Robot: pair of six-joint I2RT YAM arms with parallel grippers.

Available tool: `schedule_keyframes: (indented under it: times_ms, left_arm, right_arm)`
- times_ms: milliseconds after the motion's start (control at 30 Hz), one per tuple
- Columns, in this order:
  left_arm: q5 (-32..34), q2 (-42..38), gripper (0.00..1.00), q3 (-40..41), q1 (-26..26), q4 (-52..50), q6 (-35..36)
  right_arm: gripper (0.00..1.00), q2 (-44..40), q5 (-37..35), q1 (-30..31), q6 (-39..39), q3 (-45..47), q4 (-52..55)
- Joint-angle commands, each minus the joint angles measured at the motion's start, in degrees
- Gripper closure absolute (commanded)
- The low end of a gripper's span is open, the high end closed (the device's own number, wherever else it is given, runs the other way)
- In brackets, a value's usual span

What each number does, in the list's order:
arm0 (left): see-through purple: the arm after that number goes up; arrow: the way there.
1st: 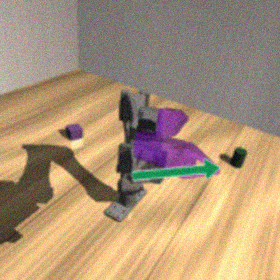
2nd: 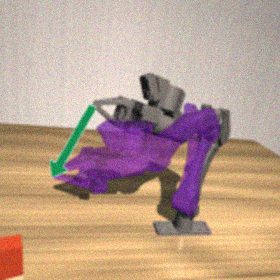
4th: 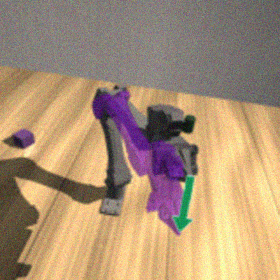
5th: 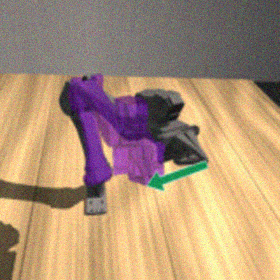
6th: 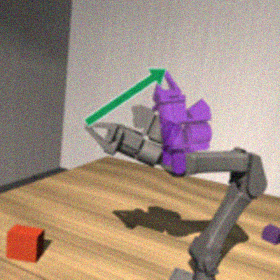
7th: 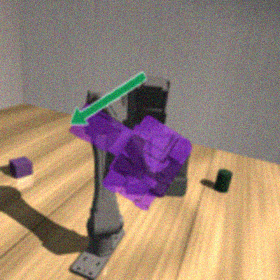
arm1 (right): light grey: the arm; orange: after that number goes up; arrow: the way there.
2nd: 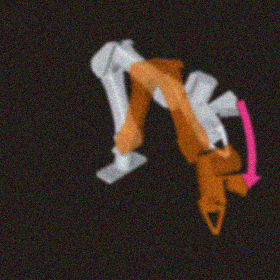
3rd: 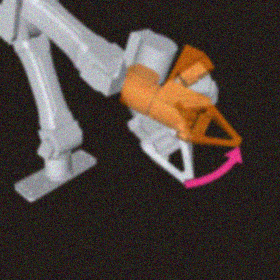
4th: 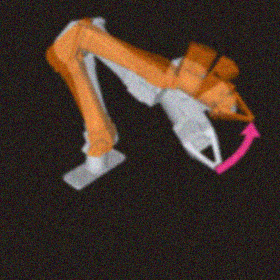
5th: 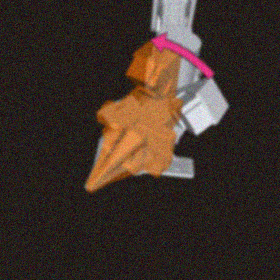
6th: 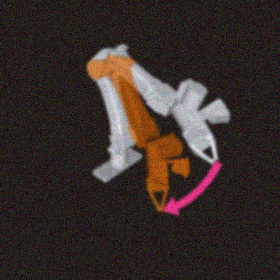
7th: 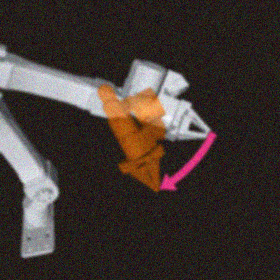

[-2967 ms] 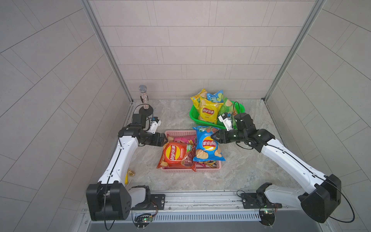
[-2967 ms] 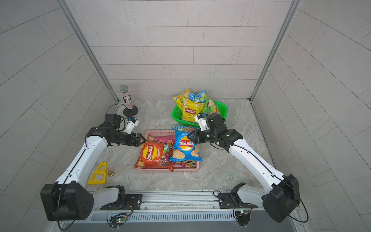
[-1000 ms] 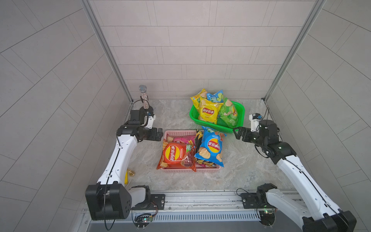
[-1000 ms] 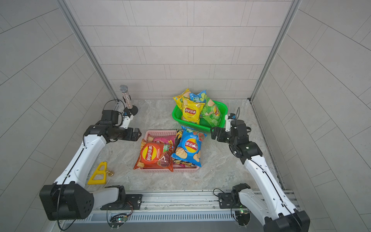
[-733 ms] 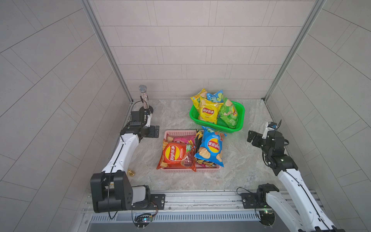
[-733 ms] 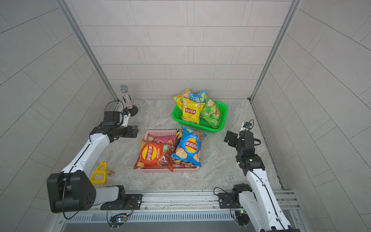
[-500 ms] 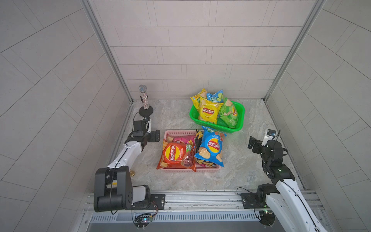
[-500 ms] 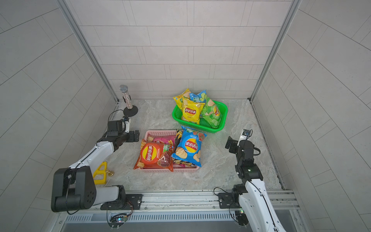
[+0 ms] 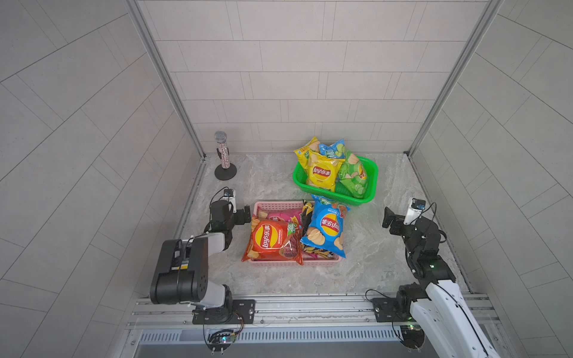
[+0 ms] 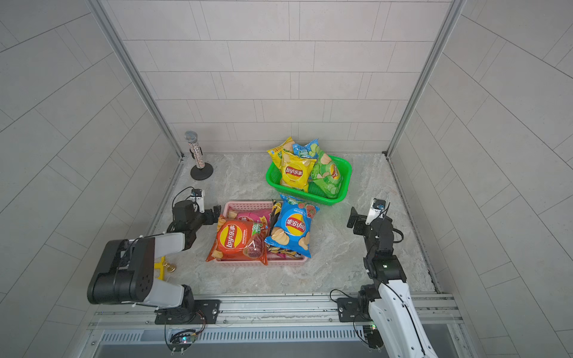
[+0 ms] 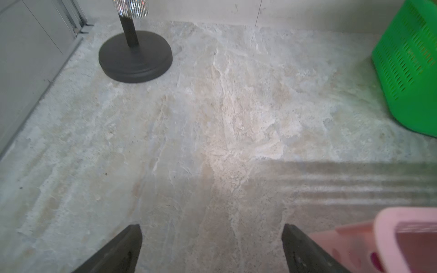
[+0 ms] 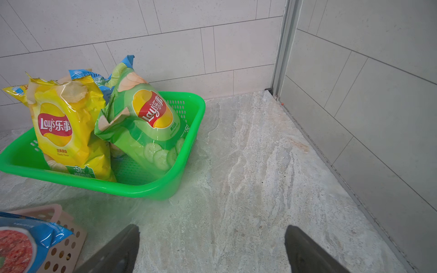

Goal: Put the potato chips into the basket
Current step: Reset both arms

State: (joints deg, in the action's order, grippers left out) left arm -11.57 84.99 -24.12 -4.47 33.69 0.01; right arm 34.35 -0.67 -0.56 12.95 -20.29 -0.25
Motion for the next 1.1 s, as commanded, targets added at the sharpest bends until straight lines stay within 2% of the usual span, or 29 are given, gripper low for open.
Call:
schedule_keyframes:
  times_ms: [0, 200, 500, 667, 767, 867, 933, 967, 1033, 1067]
  left_arm:
    - [0.01, -0.13, 0.00, -0.31, 0.07, 8.82, -0.35]
    - [6.93, 1.54, 0.00, -4.88, 2.93, 1.61, 0.53]
    - [7.18, 1.32, 0.00, -4.71, 3.24, 1.79, 0.50]
    - [7.22, 1.32, 0.00, -4.69, 3.20, 1.81, 0.52]
    - [7.18, 1.32, 0.00, -4.71, 3.19, 1.75, 0.49]
    - [7.19, 1.32, 0.00, -4.71, 3.17, 1.77, 0.50]
    - [7.24, 1.32, 0.00, -4.71, 3.22, 1.75, 0.49]
    - [7.20, 1.31, 0.00, -4.71, 3.13, 1.74, 0.51]
    - [7.29, 1.32, 0.00, -4.71, 3.19, 1.76, 0.47]
    - [7.20, 1.33, 0.00, -4.71, 3.23, 1.76, 0.50]
  right_arm:
    - [0.00, 5.11, 1.55, -0.88, -1.29, 1.40, -7.13]
    - [0.00, 19.41, 1.82, -2.33, -2.85, 6.17, -26.93]
    - [0.00, 40.13, 3.63, -5.73, -4.41, 4.75, -47.82]
    - [0.00, 46.39, 5.63, -6.86, -2.96, 1.84, -49.89]
    - [0.00, 51.95, 8.73, -6.85, -3.16, 3.16, -59.34]
    - [0.00, 51.93, 8.13, -5.77, -5.25, 2.88, -56.68]
    - [0.00, 56.53, 7.97, -5.67, -4.48, 3.86, -65.03]
    - [0.00, 56.83, 8.24, -5.81, -4.28, 4.33, -65.78]
    - [0.00, 53.53, 7.17, -5.79, -4.70, 3.30, -58.68]
    - [0.00, 53.59, 6.86, -5.63, -4.86, 3.11, -58.59]
